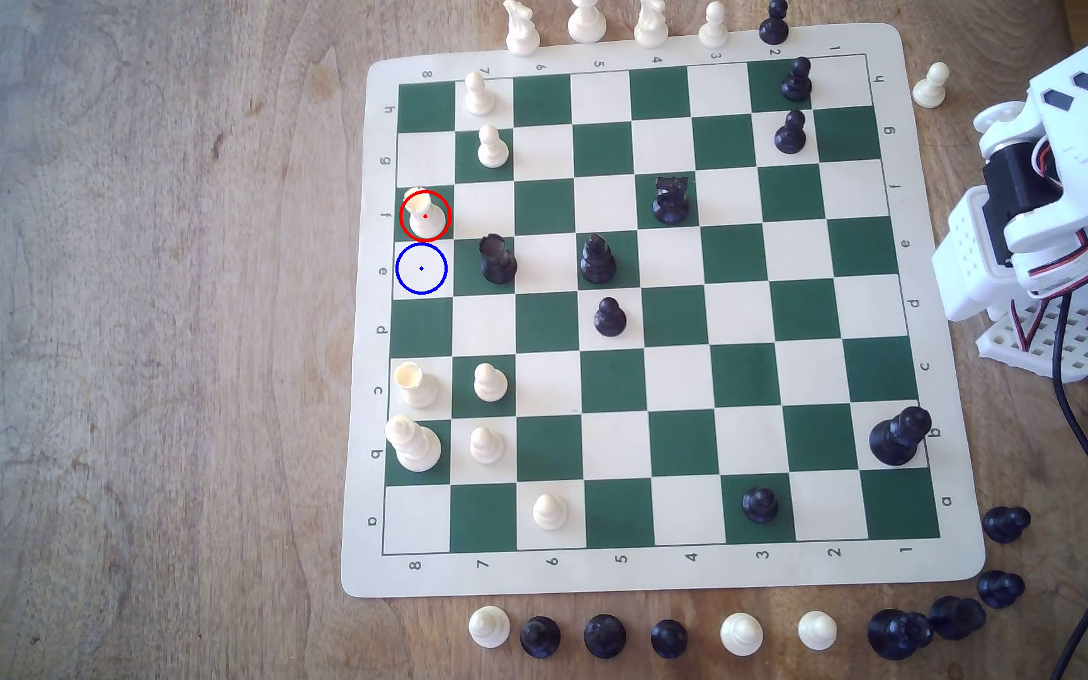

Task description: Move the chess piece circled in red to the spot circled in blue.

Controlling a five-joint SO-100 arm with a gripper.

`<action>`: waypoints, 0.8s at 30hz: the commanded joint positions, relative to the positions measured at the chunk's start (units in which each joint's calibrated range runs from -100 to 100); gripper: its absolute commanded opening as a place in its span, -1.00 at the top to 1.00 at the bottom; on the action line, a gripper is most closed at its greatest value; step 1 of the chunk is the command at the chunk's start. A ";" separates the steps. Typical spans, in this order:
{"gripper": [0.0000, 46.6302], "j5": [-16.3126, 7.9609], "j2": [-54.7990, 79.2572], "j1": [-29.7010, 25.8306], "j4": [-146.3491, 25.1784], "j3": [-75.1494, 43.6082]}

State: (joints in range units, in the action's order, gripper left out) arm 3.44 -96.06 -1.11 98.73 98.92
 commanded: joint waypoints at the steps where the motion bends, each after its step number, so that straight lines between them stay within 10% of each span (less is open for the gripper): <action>1: 0.99 0.05 0.22 5.76 -0.77 0.99; 24: 0.99 -0.39 16.10 10.30 -107.49 -33.55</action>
State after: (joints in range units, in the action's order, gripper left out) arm 3.39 -85.34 8.85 4.86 73.97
